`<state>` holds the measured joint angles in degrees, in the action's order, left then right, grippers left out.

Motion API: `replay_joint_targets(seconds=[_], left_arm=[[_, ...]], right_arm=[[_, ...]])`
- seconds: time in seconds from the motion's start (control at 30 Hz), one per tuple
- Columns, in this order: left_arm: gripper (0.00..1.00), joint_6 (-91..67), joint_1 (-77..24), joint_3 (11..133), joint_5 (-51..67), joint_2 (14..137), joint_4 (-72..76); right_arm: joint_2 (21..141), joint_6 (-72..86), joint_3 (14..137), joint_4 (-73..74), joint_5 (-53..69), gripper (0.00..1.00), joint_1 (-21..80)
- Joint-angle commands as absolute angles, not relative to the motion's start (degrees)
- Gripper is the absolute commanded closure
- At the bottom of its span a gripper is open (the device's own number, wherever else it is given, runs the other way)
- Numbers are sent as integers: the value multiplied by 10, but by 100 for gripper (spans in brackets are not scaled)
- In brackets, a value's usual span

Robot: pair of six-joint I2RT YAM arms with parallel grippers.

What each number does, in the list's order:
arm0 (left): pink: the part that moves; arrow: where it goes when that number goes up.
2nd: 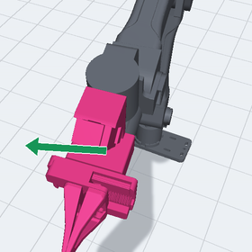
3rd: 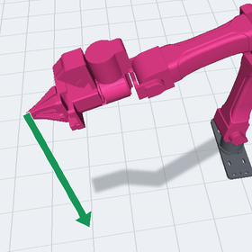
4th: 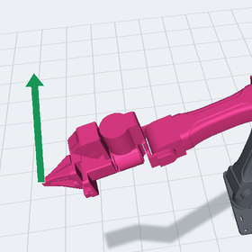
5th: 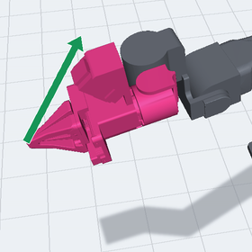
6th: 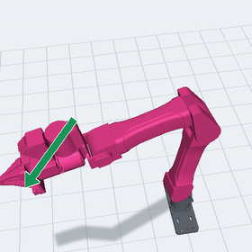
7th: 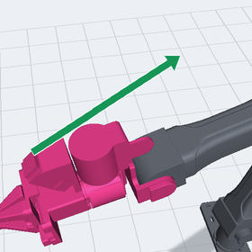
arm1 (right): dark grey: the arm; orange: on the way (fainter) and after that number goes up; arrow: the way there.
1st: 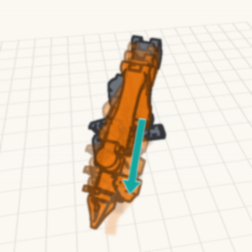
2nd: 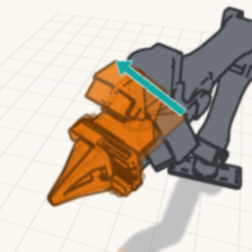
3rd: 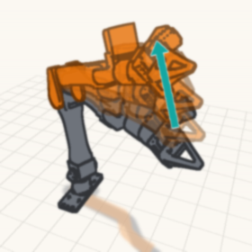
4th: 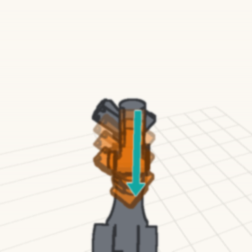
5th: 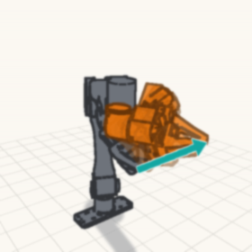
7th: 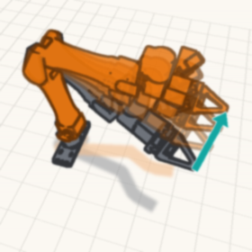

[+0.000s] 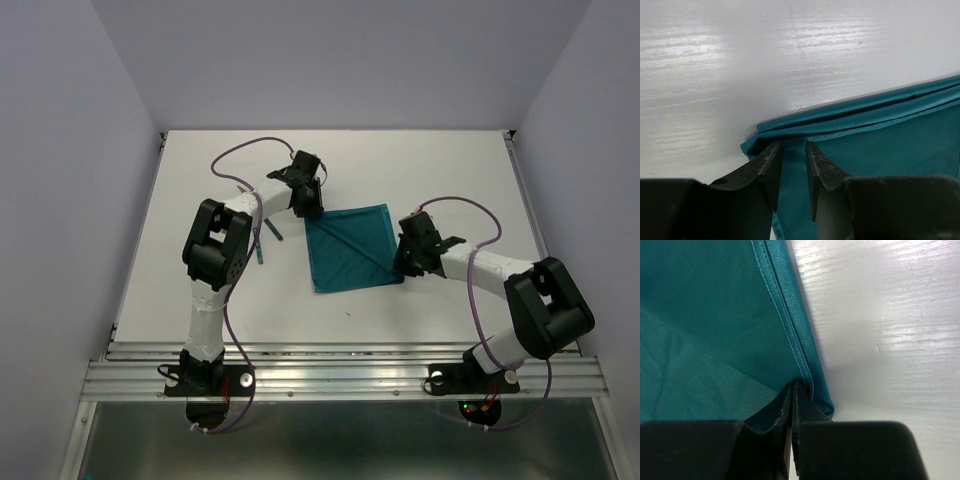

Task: Fold the napkin into a case and place the utensils inside
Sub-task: Smooth out the upper triangle-folded napkin at the center of the board, then rotate the upper triangle-folded napkin at the center of the board.

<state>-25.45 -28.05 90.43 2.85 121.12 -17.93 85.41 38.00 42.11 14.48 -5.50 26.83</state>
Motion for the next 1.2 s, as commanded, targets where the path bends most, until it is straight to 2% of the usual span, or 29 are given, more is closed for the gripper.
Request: replay_joint_targets(seconds=[0.0, 0.2, 0.67, 1.17], left_arm=[[64, -243, -280, 940, 20, 1208, -183], [64, -247, -280, 925, 6, 1178, -176], [64, -249, -280, 904, 6, 1159, -177], [64, -240, -280, 937, 6, 1215, -178]], right_arm=[[823, 380, 420, 150, -59, 97, 272], [780, 376, 430, 171, -82, 95, 272], [860, 382, 384, 115, -62, 96, 272], [859, 402, 357, 98, -39, 96, 272]])
